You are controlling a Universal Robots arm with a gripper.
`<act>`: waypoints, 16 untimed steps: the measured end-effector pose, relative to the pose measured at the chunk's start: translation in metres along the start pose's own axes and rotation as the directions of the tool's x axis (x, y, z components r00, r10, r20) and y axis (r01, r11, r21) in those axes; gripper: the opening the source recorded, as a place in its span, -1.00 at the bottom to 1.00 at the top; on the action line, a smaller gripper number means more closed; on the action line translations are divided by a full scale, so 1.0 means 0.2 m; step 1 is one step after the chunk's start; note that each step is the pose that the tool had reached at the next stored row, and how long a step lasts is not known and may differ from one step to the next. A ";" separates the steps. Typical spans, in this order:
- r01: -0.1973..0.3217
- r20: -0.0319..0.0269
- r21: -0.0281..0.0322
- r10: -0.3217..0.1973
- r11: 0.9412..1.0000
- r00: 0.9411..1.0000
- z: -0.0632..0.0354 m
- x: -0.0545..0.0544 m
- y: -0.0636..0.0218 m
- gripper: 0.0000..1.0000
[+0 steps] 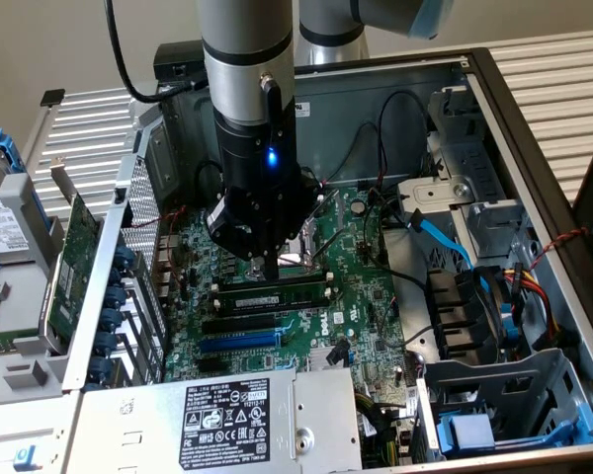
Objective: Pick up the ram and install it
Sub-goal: 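Press down the ram until it locks into place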
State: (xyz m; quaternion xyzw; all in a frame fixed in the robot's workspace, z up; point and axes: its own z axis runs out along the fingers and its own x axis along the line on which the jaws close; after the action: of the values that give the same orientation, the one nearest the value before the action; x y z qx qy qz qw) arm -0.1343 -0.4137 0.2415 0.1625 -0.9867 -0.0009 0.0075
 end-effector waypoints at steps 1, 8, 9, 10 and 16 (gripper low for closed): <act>-0.011 0.000 0.001 0.011 1.000 1.000 0.000 0.00 0.000 -0.79; -0.087 -0.001 0.005 0.087 0.996 0.996 0.000 0.00 0.000 -0.79; -0.098 -0.002 0.005 0.098 0.995 0.995 0.000 0.00 0.000 -0.79; -0.109 -0.002 0.006 0.109 0.994 0.994 0.000 0.00 0.000 -0.79; -0.182 -0.002 0.005 0.182 0.983 0.983 0.000 0.00 0.000 -0.79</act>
State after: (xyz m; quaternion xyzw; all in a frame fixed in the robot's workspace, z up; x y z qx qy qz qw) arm -0.1343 -0.4136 0.2415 0.0716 -0.9974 0.0023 0.0082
